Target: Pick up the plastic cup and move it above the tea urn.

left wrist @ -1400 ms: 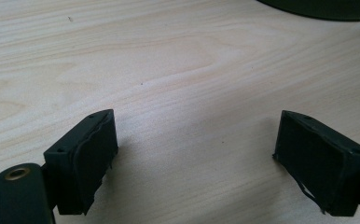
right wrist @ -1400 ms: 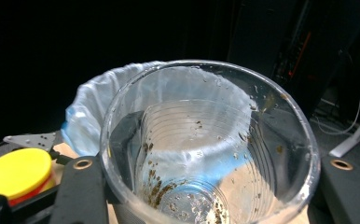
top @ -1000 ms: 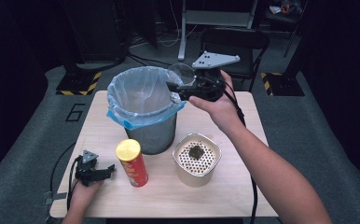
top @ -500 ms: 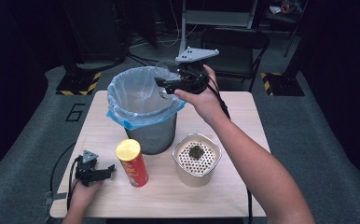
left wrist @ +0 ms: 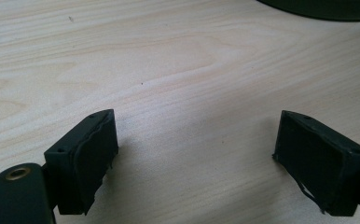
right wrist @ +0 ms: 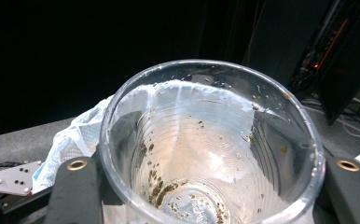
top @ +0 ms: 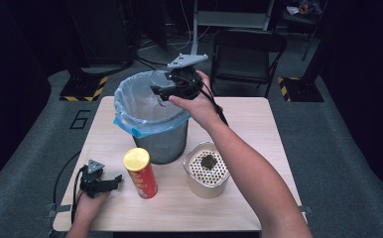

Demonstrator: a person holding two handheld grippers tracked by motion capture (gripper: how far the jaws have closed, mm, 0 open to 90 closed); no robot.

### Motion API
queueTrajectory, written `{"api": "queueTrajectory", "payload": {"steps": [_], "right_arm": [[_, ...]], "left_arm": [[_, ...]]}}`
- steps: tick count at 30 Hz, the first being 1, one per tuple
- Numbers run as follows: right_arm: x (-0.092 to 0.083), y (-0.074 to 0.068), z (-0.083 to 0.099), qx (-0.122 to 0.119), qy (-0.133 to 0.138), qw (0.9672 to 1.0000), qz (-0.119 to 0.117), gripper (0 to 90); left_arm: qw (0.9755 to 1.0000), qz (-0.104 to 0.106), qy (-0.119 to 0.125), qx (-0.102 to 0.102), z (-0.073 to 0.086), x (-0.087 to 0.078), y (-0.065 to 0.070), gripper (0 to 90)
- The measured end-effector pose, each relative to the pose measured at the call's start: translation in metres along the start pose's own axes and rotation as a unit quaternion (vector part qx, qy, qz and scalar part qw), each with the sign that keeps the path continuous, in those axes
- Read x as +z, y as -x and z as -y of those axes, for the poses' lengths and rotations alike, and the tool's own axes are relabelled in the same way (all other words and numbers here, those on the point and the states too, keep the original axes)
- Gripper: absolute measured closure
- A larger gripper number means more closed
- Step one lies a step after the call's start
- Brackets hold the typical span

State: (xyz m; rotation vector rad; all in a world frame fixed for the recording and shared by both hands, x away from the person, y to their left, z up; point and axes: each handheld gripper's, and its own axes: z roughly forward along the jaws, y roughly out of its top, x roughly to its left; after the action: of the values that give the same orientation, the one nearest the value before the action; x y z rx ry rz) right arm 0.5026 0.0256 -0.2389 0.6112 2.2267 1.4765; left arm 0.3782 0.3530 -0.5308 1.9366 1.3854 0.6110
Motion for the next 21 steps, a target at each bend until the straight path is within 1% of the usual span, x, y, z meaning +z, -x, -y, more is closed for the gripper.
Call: {"api": "queueTrajectory", "payload": {"steps": [1,3,5,6,7,8,9,10,11,13,16,21], "right_arm": [[0.003,-0.001,0.001,0.000,-0.002,1.0000,-0.001,34.3],[0.008,-0.003,0.002,-0.003,-0.006,1.0000,0.001,33.7],[0.011,-0.003,0.002,0.004,-0.002,1.0000,-0.002,31.1],[0.013,-0.003,0.002,0.004,0.002,1.0000,-0.004,26.0],[0.014,-0.004,0.003,0.009,0.001,1.0000,-0.003,16.8],[0.016,-0.004,0.003,0.018,0.000,0.9998,-0.002,12.0],[0.017,-0.004,0.004,0.023,-0.002,0.9997,-0.005,11.2],[0.017,-0.004,0.005,0.024,-0.001,0.9997,-0.002,10.9],[0.016,-0.005,0.006,0.022,0.000,0.9998,-0.001,10.4],[0.014,-0.004,0.007,0.024,-0.003,0.9997,0.003,9.8],[0.008,-0.003,0.009,0.022,-0.004,0.9997,0.005,10.5],[-0.006,0.001,0.011,0.023,0.006,0.9996,0.013,14.4]], "left_arm": [[1.0000,0.002,-0.004,0.001,0.000,-0.001,0.000,12.9],[1.0000,0.000,0.000,-0.001,0.000,0.000,0.000,12.9],[1.0000,0.000,-0.001,0.000,0.000,0.000,0.000,12.9],[1.0000,0.001,-0.002,-0.002,0.000,0.000,0.000,12.9],[1.0000,0.001,-0.001,-0.002,0.000,0.000,0.000,12.9],[1.0000,0.001,-0.001,-0.002,0.000,0.000,0.000,12.9],[1.0000,0.001,-0.001,-0.002,0.000,0.000,0.000,12.9],[1.0000,0.001,-0.001,-0.002,0.000,0.000,0.000,12.9],[1.0000,0.001,-0.001,-0.002,0.000,0.000,0.000,12.9],[1.0000,0.000,0.001,-0.002,0.000,0.000,0.001,12.7],[1.0000,0.000,-0.001,-0.002,0.000,0.000,0.001,12.7],[1.0000,-0.001,0.000,-0.002,0.000,0.000,0.001,12.9]]}}
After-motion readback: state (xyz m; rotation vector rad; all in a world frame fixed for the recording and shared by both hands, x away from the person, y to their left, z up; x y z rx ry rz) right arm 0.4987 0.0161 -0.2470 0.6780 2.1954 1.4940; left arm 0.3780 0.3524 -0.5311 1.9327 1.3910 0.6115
